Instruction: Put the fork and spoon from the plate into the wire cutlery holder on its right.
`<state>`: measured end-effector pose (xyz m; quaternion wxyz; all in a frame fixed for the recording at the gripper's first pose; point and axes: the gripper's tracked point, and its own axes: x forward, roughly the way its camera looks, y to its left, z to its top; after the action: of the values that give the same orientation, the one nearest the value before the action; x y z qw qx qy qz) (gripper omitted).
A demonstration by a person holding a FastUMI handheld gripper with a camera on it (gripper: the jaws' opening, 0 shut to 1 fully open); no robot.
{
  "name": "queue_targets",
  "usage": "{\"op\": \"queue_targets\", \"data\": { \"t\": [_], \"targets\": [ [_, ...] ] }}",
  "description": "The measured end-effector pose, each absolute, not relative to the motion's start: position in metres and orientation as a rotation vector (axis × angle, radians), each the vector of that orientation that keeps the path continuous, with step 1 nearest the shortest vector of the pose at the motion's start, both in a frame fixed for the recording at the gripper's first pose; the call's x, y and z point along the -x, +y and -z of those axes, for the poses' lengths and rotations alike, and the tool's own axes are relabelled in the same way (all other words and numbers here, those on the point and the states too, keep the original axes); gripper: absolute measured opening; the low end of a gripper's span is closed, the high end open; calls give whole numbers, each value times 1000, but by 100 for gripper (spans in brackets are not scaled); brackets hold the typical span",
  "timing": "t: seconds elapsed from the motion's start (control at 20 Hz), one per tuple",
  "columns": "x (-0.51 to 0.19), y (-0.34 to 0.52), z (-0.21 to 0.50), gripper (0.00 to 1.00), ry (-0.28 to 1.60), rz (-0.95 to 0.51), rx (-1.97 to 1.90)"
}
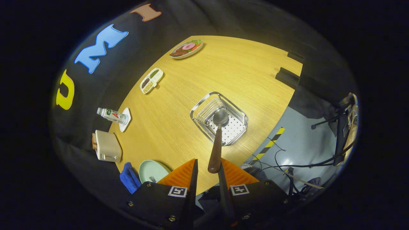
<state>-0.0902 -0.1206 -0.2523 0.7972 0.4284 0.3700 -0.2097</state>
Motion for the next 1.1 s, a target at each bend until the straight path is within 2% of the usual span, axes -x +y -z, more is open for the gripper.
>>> {"op": "queue_targets", "data": {
  "t": [0.6,1.1],
  "targets": [
    [59,-59,255,35,889,294,-833],
    [29,28,258,35,996,101,-730]
  ]
}}
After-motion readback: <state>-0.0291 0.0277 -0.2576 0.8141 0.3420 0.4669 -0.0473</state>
